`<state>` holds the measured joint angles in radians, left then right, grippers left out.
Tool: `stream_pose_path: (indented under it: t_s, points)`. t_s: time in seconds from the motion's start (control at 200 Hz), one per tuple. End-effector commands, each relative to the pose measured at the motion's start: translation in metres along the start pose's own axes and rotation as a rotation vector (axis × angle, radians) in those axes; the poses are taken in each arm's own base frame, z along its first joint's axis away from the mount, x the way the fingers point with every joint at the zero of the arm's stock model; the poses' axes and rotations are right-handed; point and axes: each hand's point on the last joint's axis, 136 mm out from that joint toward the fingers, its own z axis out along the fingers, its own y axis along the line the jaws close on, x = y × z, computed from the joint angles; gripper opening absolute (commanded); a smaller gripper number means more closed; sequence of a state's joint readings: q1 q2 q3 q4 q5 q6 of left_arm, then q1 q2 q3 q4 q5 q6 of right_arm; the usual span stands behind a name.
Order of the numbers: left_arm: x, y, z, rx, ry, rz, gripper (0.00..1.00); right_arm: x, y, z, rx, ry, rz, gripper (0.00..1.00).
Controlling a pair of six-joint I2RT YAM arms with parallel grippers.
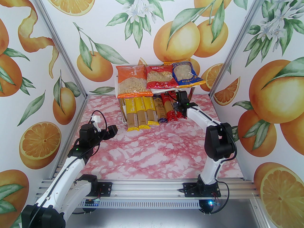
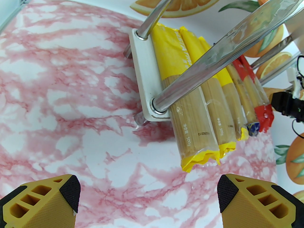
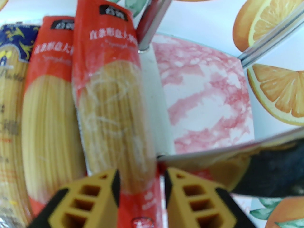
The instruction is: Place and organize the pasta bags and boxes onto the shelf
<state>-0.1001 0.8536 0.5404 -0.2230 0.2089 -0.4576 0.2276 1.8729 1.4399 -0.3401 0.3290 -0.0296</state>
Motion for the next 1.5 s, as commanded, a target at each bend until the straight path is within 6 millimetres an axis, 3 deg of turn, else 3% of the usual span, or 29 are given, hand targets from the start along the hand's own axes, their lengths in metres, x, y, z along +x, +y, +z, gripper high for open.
stream_pose_path:
  t_s: [0.0,0.115,0.235,0.44,0.605,0.896,1.246,1.496]
  points:
    - [-0.011,-0.006,-0.005,0.019,-0.032,0.025,1.00,-0.012,0.004,-0.016,-0.063,-0.065,0.073,0.37]
    - [-0.014,-0.014,-0.005,0.074,-0.062,0.022,1.00,-0.016,0.007,-0.035,-0.127,-0.105,0.156,0.44]
    - [-0.020,-0.025,-0.009,0.133,-0.101,0.035,1.00,-0.014,0.004,-0.057,-0.164,-0.145,0.250,0.45]
    - [-0.025,-0.042,-0.010,0.227,-0.152,0.092,0.99,0.004,-0.016,-0.086,-0.151,-0.195,0.398,0.44]
    - [-0.026,-0.052,0.002,0.231,-0.155,0.154,1.00,0.021,-0.044,-0.095,-0.089,-0.244,0.518,0.57]
    - [-0.039,-0.061,0.050,0.204,-0.165,0.200,0.99,0.019,-0.076,-0.068,-0.184,-0.307,0.754,0.59]
    - [-0.047,-0.067,0.090,0.230,-0.160,0.201,0.99,-0.009,-0.060,-0.032,-0.298,-0.356,0.742,0.60]
    - [-0.049,-0.070,0.111,0.244,-0.165,0.195,0.98,-0.018,-0.064,-0.004,-0.280,-0.370,0.764,0.63]
